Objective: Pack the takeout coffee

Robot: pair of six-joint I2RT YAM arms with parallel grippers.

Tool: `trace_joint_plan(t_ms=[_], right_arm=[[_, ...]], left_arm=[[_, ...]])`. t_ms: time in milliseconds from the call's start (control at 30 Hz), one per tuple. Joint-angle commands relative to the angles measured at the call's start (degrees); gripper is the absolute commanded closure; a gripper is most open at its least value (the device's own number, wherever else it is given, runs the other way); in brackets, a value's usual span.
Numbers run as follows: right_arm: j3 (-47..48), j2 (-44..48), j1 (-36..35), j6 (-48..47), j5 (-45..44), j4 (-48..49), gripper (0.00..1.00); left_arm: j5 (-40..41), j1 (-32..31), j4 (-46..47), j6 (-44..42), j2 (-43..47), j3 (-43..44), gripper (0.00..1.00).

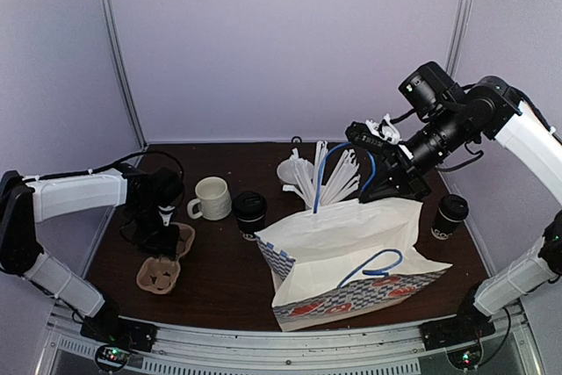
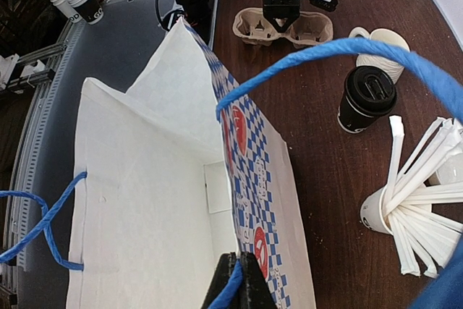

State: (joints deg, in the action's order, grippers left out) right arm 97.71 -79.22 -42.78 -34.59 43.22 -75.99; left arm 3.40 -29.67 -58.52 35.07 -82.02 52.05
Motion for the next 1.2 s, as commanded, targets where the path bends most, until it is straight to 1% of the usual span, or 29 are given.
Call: trace_joint_plan(t_ms=[0, 300, 567, 867, 1000, 1167], right_arm=[[1.8, -0.1, -0.5, 0.0, -0.3, 0.7, 1.0], [1.4, -0.1, -0.5, 0.2, -0.4, 0.9, 1.0], [1.1, -0.4, -0.5, 0.2, -0.3, 1.0, 1.0], [0.9, -0.3, -0.5, 0.2, -0.3, 1.2, 1.0], [0.1, -0.3, -0.5, 0.4, -0.5, 1.7, 1.0], [-0.4, -0.3, -0.5, 0.8, -0.9, 2.0, 1.0]], left_arm=[[0.0, 0.4, 0.9, -0.3, -0.9, -0.3, 0.53], [0.6, 0.4, 1.8, -0.6, -3.1, -0.2, 0.53], [0.4, 0.4, 2.1, -1.0, -2.7, -0.1, 0.61], [-0.5, 0.4, 1.1, -1.2, -1.0, 0.0, 0.68], [-1.3, 0.4, -1.8, -1.6, 1.9, 2.1, 0.7], [-3.2, 0.1, -6.1, -4.6, 11.0, 8.8, 0.71]])
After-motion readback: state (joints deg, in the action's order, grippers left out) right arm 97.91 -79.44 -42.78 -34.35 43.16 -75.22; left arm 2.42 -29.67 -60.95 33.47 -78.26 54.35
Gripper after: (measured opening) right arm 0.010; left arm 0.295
